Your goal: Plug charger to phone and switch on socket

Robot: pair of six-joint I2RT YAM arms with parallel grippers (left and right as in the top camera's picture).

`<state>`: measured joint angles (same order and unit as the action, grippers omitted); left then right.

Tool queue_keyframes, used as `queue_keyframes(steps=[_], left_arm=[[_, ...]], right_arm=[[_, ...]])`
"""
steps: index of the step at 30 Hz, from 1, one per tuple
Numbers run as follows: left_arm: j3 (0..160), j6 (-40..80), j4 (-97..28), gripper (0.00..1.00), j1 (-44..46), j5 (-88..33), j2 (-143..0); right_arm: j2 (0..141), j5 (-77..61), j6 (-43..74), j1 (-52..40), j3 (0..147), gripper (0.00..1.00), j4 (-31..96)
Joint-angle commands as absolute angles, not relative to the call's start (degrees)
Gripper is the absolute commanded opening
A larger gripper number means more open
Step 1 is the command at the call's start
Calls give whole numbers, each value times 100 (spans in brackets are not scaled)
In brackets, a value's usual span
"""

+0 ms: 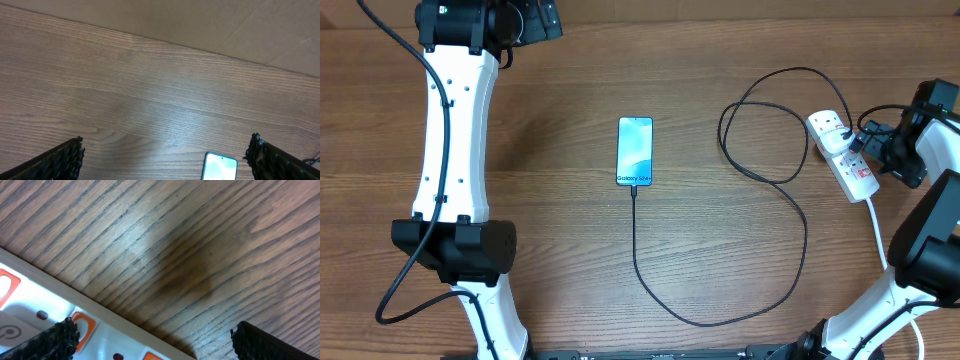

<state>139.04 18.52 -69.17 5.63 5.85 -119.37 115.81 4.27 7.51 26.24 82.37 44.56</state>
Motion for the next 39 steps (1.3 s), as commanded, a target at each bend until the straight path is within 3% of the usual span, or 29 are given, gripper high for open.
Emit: queue_keyframes(steps=[1,39], left_arm=[[13882,1933,-6914,100,602,637,-11981],[13882,1933,-6917,100,602,637,-11981]], right_arm=[[11592,370,716,2644,8176,100,4438],[11878,-163,701,2637,8171,100,4700]])
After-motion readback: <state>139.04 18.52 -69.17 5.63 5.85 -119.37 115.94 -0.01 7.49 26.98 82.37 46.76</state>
